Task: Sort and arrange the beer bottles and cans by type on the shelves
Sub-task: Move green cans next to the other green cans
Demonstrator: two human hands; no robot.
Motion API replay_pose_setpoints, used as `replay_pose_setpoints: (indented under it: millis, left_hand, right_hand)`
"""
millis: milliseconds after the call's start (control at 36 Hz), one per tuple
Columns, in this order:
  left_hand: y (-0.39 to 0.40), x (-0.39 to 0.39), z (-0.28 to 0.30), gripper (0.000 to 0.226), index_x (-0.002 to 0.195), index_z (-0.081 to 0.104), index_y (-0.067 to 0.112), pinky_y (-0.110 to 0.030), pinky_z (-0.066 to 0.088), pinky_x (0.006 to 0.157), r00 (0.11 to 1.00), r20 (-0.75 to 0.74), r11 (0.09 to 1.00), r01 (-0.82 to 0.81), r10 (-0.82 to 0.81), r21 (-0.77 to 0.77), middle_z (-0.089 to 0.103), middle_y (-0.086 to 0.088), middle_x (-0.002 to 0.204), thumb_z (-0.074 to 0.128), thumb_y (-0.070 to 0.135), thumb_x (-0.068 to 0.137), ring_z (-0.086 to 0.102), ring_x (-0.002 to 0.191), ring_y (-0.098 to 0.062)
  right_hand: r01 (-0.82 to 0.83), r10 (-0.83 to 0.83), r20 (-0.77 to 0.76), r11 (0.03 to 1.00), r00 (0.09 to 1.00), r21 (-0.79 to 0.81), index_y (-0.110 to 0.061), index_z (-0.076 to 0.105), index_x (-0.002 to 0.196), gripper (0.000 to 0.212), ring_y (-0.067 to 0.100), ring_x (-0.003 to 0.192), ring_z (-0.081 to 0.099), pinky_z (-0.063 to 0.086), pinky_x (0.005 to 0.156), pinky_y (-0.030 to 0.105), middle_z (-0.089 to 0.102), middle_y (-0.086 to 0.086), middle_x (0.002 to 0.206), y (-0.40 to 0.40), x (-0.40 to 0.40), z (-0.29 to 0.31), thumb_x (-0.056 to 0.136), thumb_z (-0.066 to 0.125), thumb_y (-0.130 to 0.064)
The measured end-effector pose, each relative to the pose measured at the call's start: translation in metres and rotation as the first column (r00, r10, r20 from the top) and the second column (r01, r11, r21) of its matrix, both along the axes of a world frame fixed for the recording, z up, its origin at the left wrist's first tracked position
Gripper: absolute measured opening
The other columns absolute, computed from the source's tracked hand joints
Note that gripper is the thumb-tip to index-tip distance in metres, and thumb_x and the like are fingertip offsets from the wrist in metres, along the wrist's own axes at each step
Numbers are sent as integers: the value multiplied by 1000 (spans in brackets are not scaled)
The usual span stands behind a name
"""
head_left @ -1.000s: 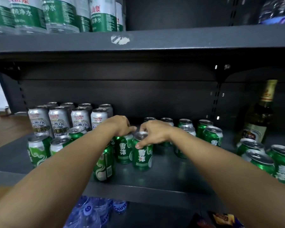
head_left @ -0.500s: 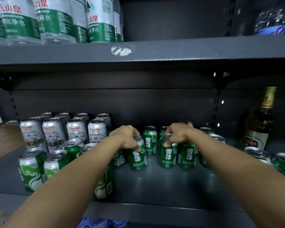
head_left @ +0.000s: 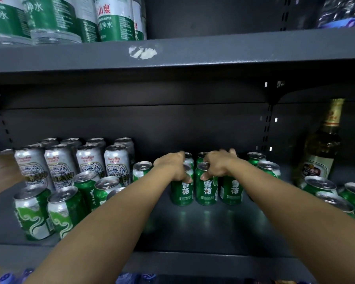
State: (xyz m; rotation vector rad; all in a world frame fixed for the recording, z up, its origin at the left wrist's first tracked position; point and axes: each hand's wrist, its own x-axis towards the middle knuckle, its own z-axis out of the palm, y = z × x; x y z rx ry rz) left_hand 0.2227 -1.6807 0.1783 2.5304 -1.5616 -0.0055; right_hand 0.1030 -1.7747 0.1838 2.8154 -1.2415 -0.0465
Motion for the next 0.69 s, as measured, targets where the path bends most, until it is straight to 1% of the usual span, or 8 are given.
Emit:
replay_pose_setpoints:
  millis: [167,250,361,444,500,583,639,694]
  left_hand:
    - [9,14,-2,67,128,54,25,-37,48,97,998,-67,999,18,-20,-45,59,1,128,82,44,71,56,117,-22]
    - [8,17,-4,75,136,47,26,-38,47,99,993,-114,997,34,-42,-70,57,1,132,83,37,71,55,120,-22]
    - [2,19,-7,80,138,41,23,-39,46,99,989,-132,994,56,-68,-89,55,-1,134,84,31,71,54,120,-24]
    - [4,27,-7,85,141,39,23,-38,45,101,978,-178,991,93,-108,-95,53,-3,138,84,34,70,52,123,-23]
    - [9,37,0,88,145,37,23,-37,41,106,974,-198,989,89,-112,-122,48,-3,144,81,43,71,48,129,-23]
    - [21,59,13,82,146,37,26,-36,39,108,1000,-20,994,3,-5,-114,45,-4,148,69,58,78,43,135,-25]
    - [30,70,17,85,148,35,26,-36,38,108,989,135,997,-69,62,46,44,-4,148,67,62,77,41,136,-26]
    - [36,76,16,97,149,32,25,-36,38,108,980,188,960,-117,70,253,42,-3,149,74,63,70,39,136,-28]
  right_hand:
    - [2,-3,-42,1000,999,-24,-22,41,142,76,27,136,34,22,108,45,44,3,146,6,1,3,81,62,-62]
    - [-7,7,-30,1000,1000,-15,-26,36,145,80,27,137,31,20,108,46,40,2,148,13,4,4,80,60,-66]
    - [-29,32,47,997,998,-68,-29,39,143,74,26,136,32,22,106,44,44,-1,146,19,7,4,81,59,-65]
    - [-29,37,72,994,997,-108,-31,42,142,68,27,138,31,21,108,44,44,0,146,21,5,3,84,58,-63]
    - [-31,44,99,992,994,-126,-31,45,140,63,26,137,32,21,108,44,46,0,143,21,3,3,85,57,-61]
    - [-33,63,190,986,980,-162,-32,48,136,53,26,134,34,21,107,43,52,-1,138,20,1,1,89,54,-57]
    - [-34,79,248,983,966,-181,-32,50,134,48,26,137,33,20,108,43,53,-2,137,21,2,0,91,51,-53]
    - [-46,108,285,975,952,-217,-32,52,132,42,26,137,32,20,108,42,55,-2,135,24,5,-2,93,50,-49]
